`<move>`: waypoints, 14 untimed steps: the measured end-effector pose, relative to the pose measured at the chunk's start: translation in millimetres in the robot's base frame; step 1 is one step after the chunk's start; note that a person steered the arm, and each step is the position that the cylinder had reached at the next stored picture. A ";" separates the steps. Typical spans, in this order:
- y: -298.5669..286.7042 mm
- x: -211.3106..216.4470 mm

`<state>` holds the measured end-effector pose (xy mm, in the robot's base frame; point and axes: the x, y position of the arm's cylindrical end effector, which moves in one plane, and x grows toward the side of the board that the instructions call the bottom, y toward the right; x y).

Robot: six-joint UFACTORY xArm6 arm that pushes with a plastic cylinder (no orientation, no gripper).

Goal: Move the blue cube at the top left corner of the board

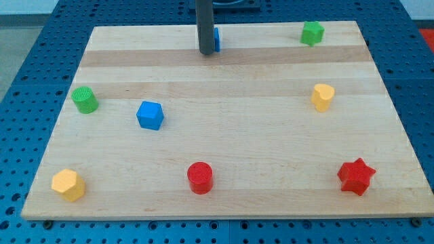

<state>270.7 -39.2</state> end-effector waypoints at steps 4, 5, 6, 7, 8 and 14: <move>-28.4 56.3; -41.4 109.8; -43.8 149.5; -42.5 163.7; -43.0 212.5; -88.5 188.9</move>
<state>459.6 -127.7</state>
